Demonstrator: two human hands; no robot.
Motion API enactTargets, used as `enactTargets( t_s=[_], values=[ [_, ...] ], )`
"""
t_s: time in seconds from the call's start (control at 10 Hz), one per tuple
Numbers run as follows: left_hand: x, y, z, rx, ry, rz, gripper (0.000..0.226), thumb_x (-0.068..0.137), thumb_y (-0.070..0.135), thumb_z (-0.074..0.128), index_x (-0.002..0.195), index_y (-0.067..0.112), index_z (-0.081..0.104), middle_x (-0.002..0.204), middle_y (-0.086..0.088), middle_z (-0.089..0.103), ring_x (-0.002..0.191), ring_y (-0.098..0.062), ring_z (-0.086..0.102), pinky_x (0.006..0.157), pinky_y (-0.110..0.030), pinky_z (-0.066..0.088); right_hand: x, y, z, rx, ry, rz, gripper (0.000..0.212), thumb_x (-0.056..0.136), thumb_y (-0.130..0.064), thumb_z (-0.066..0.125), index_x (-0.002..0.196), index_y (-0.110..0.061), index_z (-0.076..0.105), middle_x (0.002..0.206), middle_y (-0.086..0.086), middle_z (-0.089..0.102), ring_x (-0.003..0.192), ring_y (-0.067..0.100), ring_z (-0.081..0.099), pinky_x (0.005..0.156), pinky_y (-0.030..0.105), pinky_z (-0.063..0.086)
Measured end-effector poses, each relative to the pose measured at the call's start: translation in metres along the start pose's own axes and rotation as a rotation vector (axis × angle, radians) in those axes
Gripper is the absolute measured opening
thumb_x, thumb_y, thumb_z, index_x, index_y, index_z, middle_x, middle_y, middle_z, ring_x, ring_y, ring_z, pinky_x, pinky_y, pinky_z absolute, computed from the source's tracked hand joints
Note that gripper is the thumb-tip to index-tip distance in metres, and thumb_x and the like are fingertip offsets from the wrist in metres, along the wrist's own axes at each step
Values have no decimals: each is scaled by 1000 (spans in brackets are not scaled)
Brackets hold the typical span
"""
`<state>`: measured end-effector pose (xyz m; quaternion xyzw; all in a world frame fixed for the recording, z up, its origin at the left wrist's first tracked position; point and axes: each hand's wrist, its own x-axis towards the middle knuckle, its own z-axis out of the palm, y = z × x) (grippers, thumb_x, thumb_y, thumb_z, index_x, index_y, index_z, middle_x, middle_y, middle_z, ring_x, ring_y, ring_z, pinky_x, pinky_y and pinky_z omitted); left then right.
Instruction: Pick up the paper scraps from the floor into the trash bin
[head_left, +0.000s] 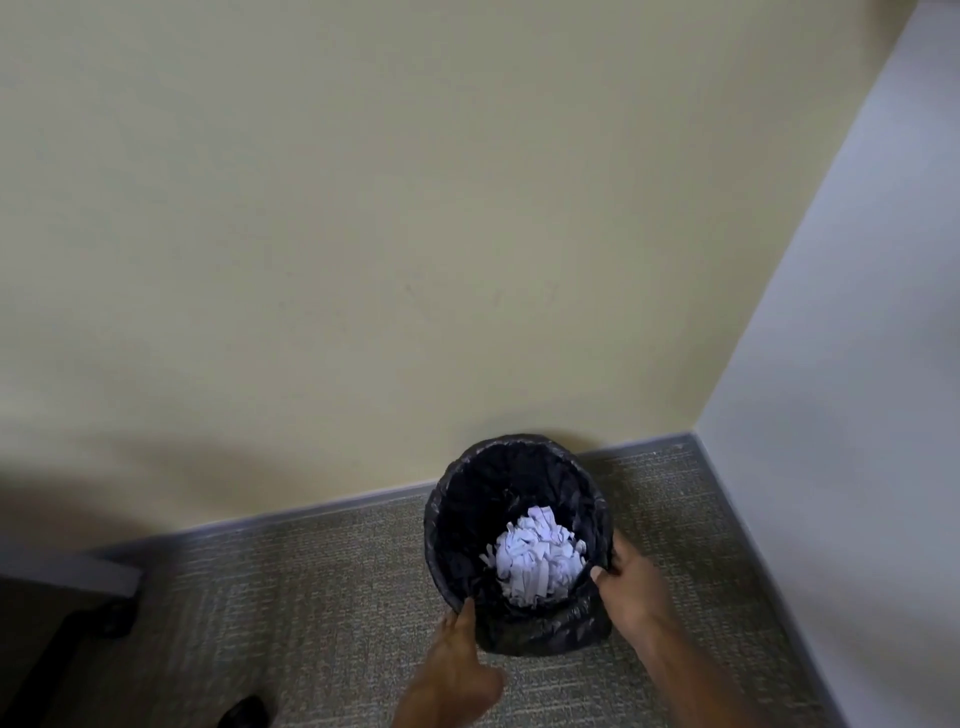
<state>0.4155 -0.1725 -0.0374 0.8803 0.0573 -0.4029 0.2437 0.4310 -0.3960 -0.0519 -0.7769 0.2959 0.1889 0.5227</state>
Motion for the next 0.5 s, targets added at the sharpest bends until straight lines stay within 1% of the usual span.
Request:
enactTargets(
  t_s=[0.1,0.2,0.3,0.4,0.5],
  values=[
    [-2,10,-6,61,-20,23,99,79,35,61,154,17,-2,161,-3,-9,147,-19,0,117,-32,15,-1,0,-1,-195,-37,4,74,100,-13,51,159,-33,11,118,4,70,95,19,69,86,36,57],
    [-14,24,-14,253,104,80,95,82,40,51,152,17,-9,160,1,-17,147,-21,-8,117,-43,15,-11,-4,-7,-438,-61,-33,81,100,-14,48,160,-27,-5,131,10,62,93,18,67,80,34,58],
    [-32,33,-22,438,279,165,97,84,48,44,150,12,-18,157,-3,-25,144,-22,-21,119,-45,3,-29,-13,-11,-704,-86,-223,89,98,-12,49,158,-21,-17,169,1,1,129,24,54,87,32,53],
    [-54,48,-39,570,371,197,105,81,57,39,145,7,-28,151,-8,-38,138,-24,-34,118,-45,-7,-45,-32,-20,-870,-39,-425,92,99,-17,50,155,-21,-23,167,0,-18,156,21,9,120,31,29],
    [-86,56,-51,705,451,261,110,77,60,37,141,3,-31,146,-12,-44,136,-25,-39,116,-44,-13,-66,-45,-27,-902,160,-741,96,82,-30,72,159,-16,15,166,8,12,151,24,27,121,36,15]
  ],
)
